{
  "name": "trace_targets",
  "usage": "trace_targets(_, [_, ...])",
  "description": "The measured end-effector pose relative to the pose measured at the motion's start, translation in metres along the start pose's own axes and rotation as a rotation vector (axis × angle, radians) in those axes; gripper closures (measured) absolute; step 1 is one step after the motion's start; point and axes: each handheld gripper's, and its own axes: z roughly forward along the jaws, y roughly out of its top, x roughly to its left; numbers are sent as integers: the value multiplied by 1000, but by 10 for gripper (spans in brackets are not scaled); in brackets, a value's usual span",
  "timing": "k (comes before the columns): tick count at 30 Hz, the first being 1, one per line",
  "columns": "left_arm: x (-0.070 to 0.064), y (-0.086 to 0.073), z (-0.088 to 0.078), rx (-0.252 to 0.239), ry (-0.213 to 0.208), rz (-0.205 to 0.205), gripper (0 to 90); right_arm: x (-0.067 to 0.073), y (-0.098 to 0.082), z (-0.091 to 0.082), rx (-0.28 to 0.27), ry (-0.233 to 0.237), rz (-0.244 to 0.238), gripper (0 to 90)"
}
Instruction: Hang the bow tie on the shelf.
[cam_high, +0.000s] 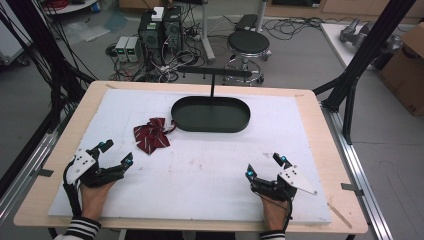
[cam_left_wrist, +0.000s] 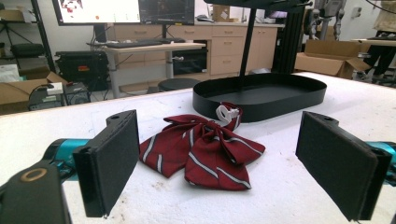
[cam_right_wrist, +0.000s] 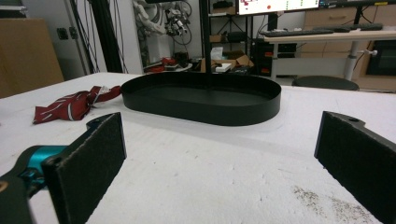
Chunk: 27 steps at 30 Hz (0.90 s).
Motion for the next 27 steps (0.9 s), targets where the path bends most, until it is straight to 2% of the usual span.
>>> trace_targets(27, [-1, 1, 3, 30, 8, 4, 139, 0, 0, 1, 3, 1, -5, 9])
